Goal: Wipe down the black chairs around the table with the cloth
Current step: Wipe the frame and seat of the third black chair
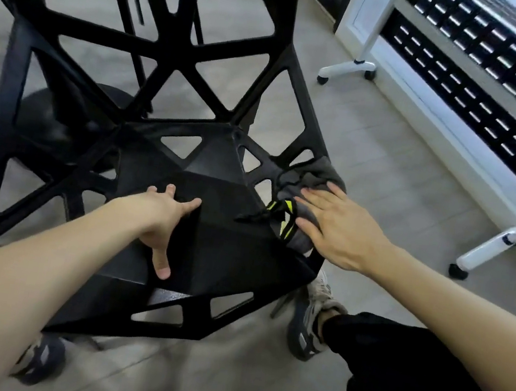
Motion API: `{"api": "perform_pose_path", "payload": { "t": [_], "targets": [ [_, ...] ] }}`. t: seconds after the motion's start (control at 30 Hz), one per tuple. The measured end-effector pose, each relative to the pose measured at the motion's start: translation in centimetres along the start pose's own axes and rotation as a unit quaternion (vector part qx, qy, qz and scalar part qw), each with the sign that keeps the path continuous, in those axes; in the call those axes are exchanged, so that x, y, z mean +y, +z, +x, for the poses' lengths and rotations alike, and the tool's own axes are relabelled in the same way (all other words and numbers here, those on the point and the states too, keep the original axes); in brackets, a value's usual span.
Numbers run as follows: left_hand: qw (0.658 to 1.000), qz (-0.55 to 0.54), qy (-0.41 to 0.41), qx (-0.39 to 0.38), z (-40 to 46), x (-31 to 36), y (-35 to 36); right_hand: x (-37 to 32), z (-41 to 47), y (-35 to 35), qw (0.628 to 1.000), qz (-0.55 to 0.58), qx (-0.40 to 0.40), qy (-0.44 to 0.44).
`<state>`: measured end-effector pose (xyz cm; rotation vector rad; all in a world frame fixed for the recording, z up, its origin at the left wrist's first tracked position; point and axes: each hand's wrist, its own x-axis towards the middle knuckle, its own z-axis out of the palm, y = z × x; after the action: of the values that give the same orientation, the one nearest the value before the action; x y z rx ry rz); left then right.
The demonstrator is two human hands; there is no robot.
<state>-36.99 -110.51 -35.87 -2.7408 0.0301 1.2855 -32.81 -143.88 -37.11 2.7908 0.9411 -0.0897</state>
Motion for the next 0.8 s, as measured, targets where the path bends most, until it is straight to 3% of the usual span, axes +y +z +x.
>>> {"api": "perform_pose_path", "payload": {
  "t": [0.2,0.33,0.53,0.8],
  "targets": [
    [1.000,0.019,-0.002,-0.002,0.2,0.9,-0.1,-4.9,7.2,2.4,0.998,0.023,-0.051,0.007],
    [1.000,-0.006,0.002,0.006,0.3,0.2,0.3,-4.4,7.8,1.3,0.998,-0.033,-0.055,-0.011],
    [1.000,-0.011,0.000,0.010,0.1,0.5,0.2,0.8,-2.1,-0.6,1.000,-0.013,0.008,-0.005],
    [1.000,0.001,-0.001,0.015,0.6,0.4,0.3,-4.7,3.6,1.6,0.976,0.068,0.152,0.141]
  ]
}}
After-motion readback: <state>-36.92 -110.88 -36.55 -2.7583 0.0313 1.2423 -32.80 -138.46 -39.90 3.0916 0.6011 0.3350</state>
